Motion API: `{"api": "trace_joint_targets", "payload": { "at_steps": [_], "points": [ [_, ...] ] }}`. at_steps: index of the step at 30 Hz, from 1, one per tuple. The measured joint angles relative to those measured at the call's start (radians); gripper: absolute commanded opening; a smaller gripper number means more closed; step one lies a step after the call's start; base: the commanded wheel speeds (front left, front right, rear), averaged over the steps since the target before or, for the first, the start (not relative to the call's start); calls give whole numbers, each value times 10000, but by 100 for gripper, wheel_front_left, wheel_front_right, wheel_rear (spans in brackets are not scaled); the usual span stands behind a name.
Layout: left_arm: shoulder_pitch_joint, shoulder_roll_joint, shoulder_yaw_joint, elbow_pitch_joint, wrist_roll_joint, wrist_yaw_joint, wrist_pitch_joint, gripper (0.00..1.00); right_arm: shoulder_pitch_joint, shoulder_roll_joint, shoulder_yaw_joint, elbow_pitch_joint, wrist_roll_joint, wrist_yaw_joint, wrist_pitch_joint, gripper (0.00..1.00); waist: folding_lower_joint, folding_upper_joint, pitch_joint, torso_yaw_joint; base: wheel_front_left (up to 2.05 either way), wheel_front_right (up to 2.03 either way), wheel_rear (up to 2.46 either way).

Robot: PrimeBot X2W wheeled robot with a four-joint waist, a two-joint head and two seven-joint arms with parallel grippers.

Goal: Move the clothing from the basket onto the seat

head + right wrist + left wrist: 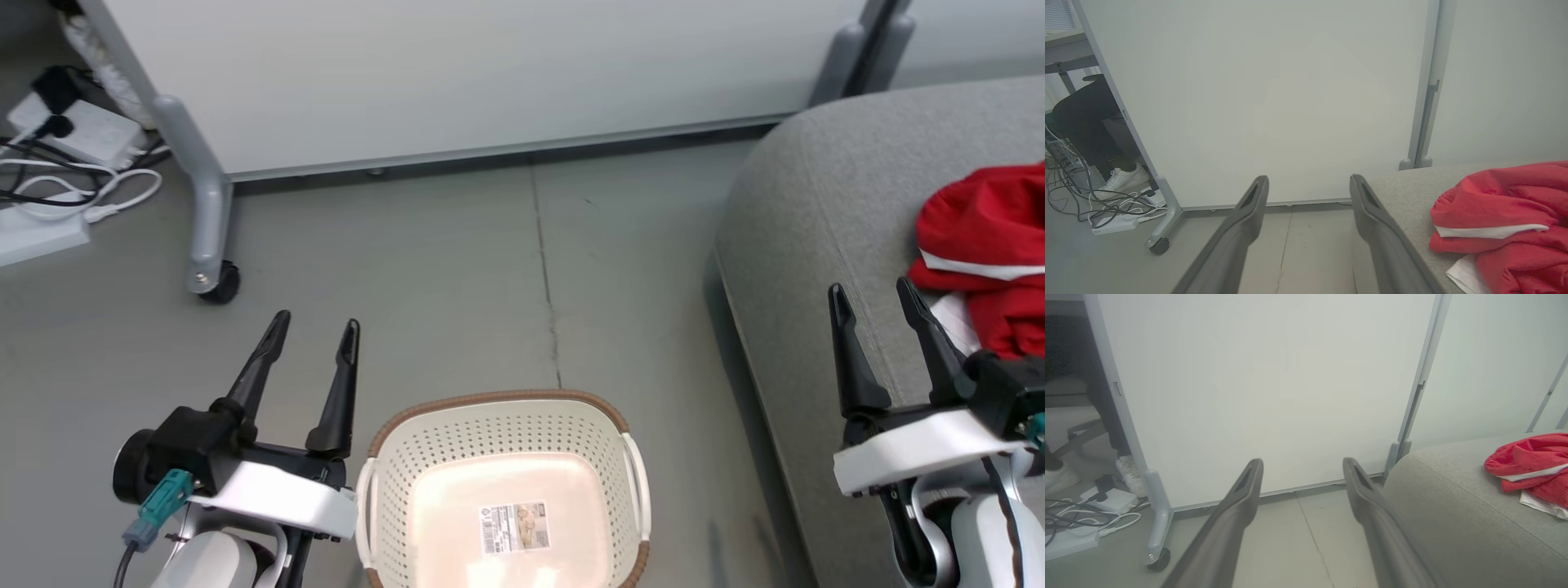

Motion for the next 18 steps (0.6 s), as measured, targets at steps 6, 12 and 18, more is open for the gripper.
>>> {"api": "trace_joint_targets", "payload": {
  "at_steps": [6, 12, 18],
  "points": [
    [436, -192, 1037, -90, -25, 148, -31, 100, 513, -6, -98, -309, 17, 0, 184, 100, 0, 0, -400, 457, 0, 0, 0],
    [1202, -443, 1810, -268, 230, 79, -40, 100, 1022, -6, -215, -531, 0, 0, 334, 100, 0, 0, -771, 670, 0, 0, 0],
    [1794, -648, 2023, -397, 468, -52, -40, 100, 1405, -8, -295, -639, -4, -2, 453, 100, 0, 0, -998, 698, 0, 0, 0]
  ]
}}
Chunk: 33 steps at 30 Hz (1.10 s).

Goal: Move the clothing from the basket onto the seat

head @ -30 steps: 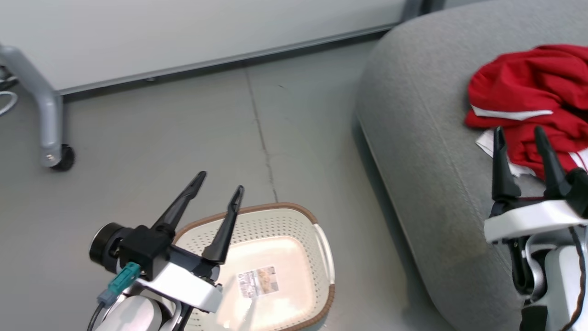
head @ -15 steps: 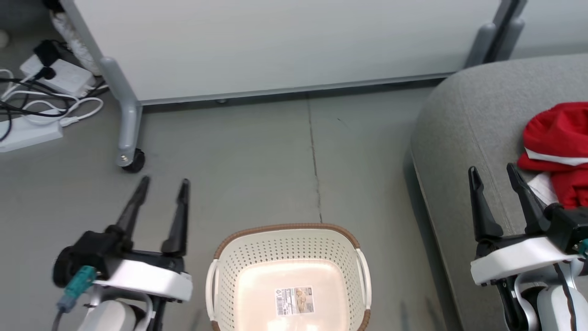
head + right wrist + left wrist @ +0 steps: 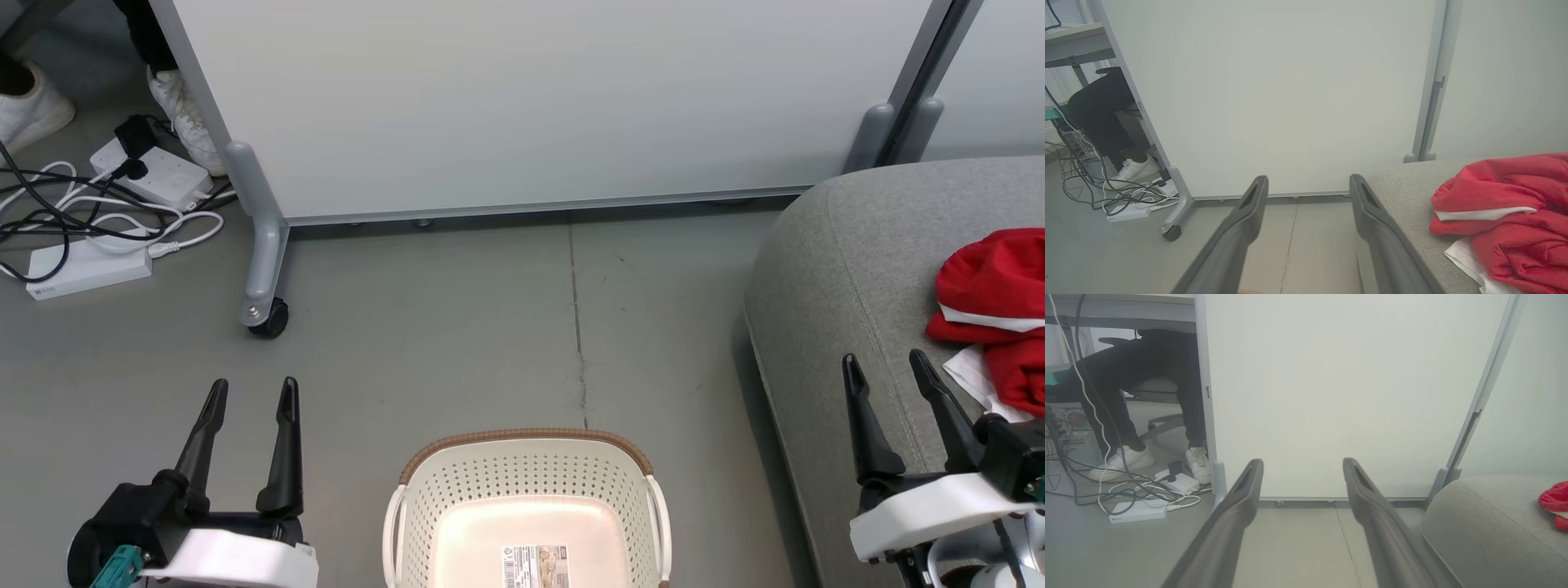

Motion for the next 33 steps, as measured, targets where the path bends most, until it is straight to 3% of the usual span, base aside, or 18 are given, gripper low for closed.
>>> {"api": "trace_joint_targets", "payload": {
  "at_steps": [9, 33],
  "points": [
    [610, -128, -48, 247, 337, -242, 0, 100, 705, 0, -65, -211, -58, 2, 219, 100, 1, 0, -360, -48, 0, 0, 0],
    [945, -17, -366, 890, 466, -274, 33, 100, 1294, -2, -67, -602, -58, 2, 614, 100, 0, 0, -558, -196, 0, 0, 0]
  ]
}}
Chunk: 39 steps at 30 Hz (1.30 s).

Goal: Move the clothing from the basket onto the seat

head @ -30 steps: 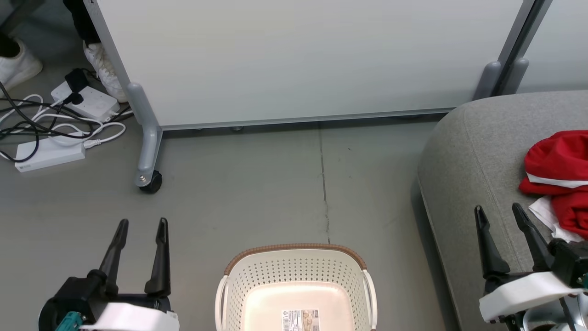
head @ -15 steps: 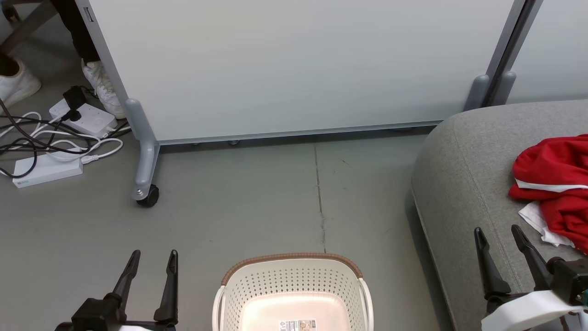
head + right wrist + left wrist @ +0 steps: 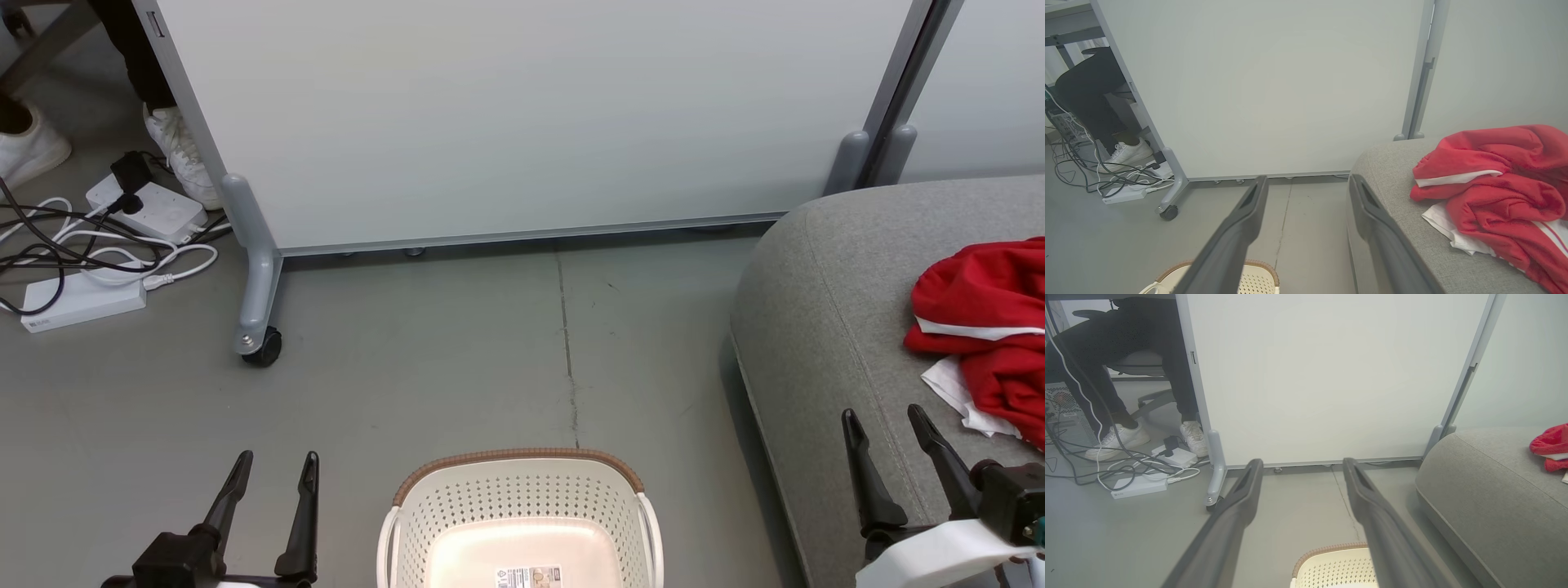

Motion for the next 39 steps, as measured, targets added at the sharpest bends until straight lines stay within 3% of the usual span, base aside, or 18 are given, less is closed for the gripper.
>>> {"api": "trace_joint_targets", "payload": {
  "at_steps": [15, 16, 21, 39],
  "points": [
    [-40, 36, -13, 52, 0, 119, -2, 100, -5, 0, 81, -61, -4, -2, -2, 100, 0, 0, 55, 30, 0, 0, 0],
    [-25, 21, -15, 75, -2, 117, 0, 0, -1, 10, 79, -29, -4, 0, -2, 0, 0, 0, 61, 29, 0, 0, 0],
    [163, -272, -50, 456, -217, 69, 121, 0, 122, 151, 67, 468, 213, -2, 44, 0, 0, 0, 69, 23, 0, 0, 0],
    [-857, -688, 1012, 1352, -2823, -541, 846, 0, -1197, 138, 59, 1921, 3467, -2, 311, 0, 0, 0, 107, -63, 0, 0, 0]
  ]
}}
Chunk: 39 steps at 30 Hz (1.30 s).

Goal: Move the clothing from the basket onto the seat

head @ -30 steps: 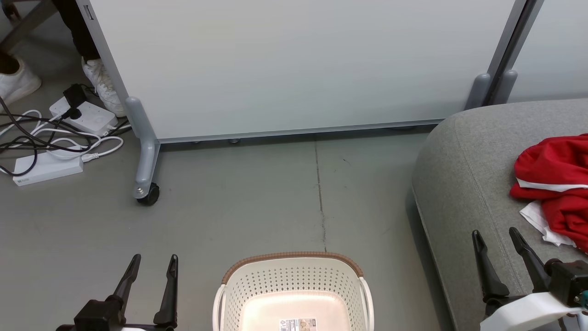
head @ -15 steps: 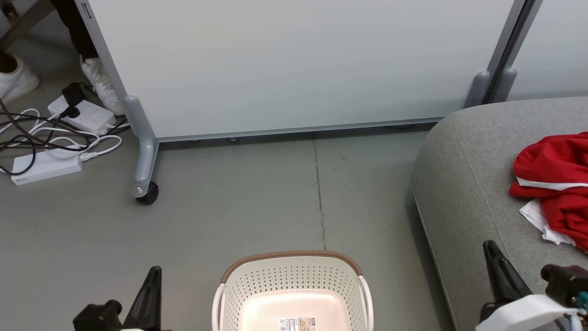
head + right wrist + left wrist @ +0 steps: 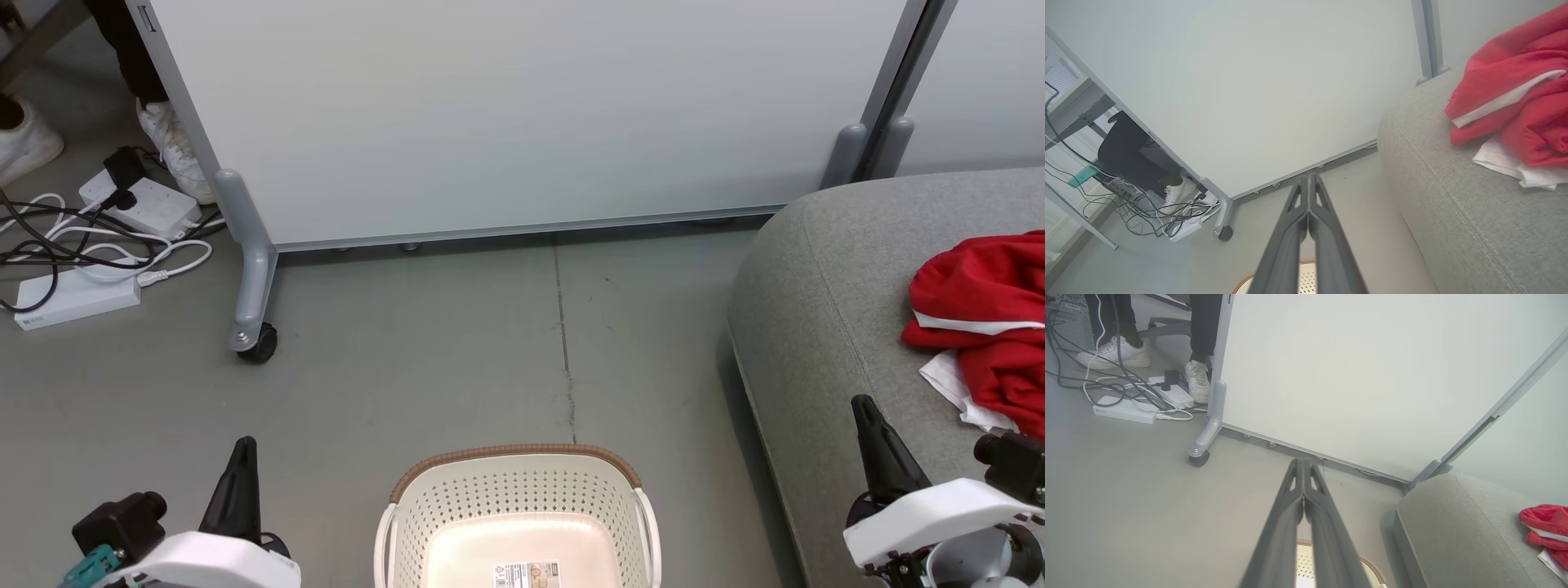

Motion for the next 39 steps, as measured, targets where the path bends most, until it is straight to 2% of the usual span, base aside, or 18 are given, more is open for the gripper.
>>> {"api": "trace_joint_targets", "payload": {
  "at_steps": [14, 39],
  "points": [
    [-788, -301, 773, 573, -1814, -422, 531, 0, -993, -15, -4, 1005, 2280, -10, 184, 0, 0, 0, 33, -70, 0, 0, 0],
    [-1863, -683, 1862, 1342, -4249, -1028, 1258, 0, -2334, -52, -15, 2355, 5346, -12, 451, 0, 0, 0, 88, -185, 0, 0, 0]
  ]
}}
